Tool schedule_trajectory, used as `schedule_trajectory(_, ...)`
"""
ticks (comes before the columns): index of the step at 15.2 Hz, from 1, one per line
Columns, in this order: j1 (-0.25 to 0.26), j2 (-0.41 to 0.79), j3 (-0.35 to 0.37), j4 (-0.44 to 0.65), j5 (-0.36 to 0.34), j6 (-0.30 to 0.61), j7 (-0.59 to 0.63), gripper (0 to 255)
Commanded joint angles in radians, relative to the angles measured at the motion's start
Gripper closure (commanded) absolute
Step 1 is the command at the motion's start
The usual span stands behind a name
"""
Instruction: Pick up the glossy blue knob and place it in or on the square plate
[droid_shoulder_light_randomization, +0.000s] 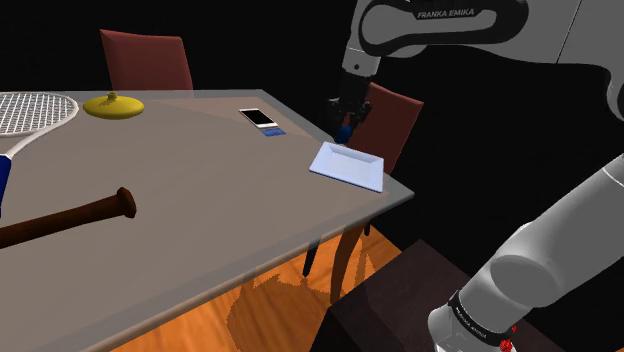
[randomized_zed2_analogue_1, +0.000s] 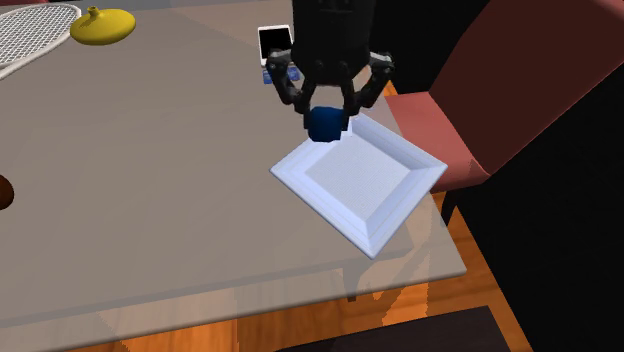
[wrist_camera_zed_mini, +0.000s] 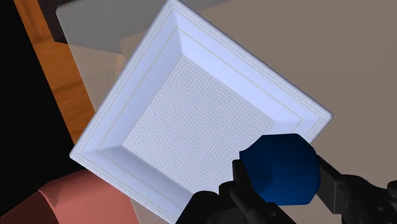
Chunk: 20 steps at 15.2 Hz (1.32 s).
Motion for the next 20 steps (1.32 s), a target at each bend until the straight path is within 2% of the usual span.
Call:
schedule_trajectory(1,-0.02,-0.033,-0.028,-0.031,0.001,-0.003,-0.05,255)
schedule_trajectory(3,-0.047,-0.067,-0.068,-0.064,-0.004,-0.005,-0.116,255)
schedule_trajectory(18,-0.044,-0.039,-0.064,-0.238,-0.004,0.197,-0.116,255)
schedule_trajectory(20,-0.044,-0.038,-0.064,-0.24,-0.004,0.2,-0.116,255)
